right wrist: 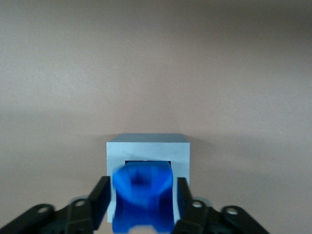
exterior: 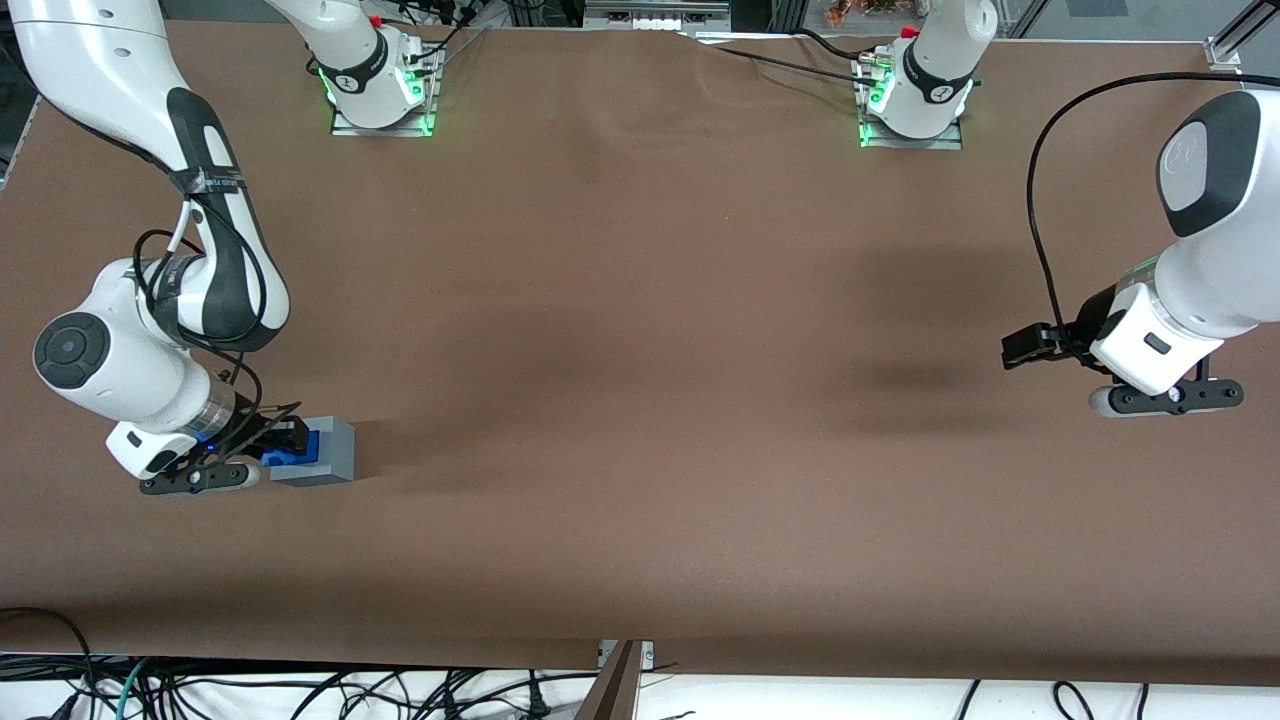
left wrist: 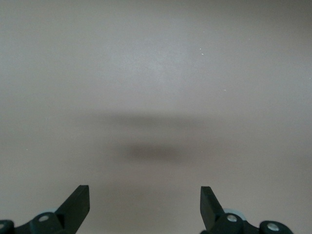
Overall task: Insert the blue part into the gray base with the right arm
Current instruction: 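Lower the blue part into the gray base's recess, then open the right gripper and lift away from the base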
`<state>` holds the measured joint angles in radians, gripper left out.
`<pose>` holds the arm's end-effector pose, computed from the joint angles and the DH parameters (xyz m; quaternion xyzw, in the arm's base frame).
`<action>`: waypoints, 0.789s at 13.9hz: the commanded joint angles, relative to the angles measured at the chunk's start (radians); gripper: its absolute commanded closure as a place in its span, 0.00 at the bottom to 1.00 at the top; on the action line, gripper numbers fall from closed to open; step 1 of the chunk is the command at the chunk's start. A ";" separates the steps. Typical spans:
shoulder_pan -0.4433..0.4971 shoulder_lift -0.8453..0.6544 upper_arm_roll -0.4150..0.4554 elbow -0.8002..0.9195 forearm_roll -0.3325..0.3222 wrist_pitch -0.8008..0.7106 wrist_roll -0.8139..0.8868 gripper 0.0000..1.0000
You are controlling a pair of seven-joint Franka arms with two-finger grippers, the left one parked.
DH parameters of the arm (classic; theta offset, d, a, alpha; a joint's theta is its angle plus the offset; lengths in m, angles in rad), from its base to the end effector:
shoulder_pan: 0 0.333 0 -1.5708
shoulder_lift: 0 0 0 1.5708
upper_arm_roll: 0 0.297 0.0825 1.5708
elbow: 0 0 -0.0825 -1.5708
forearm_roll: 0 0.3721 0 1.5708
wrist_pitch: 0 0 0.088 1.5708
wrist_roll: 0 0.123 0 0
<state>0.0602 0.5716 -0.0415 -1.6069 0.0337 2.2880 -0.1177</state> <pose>0.6834 0.0173 0.2810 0.9966 0.0616 0.0551 0.0005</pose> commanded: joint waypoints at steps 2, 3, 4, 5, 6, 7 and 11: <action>0.006 -0.016 0.005 0.022 0.009 -0.028 0.023 0.01; 0.007 -0.031 0.008 0.022 0.011 -0.047 0.023 0.01; 0.007 -0.051 0.008 0.022 0.011 -0.068 0.023 0.01; 0.007 -0.082 0.008 0.022 0.009 -0.102 0.023 0.01; 0.007 -0.111 0.009 0.022 0.011 -0.143 0.023 0.01; 0.007 -0.145 0.008 0.022 0.011 -0.180 0.021 0.01; 0.007 -0.285 0.008 0.082 0.009 -0.419 0.030 0.01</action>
<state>0.0696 0.3627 -0.0390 -1.5455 0.0338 1.9820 -0.1076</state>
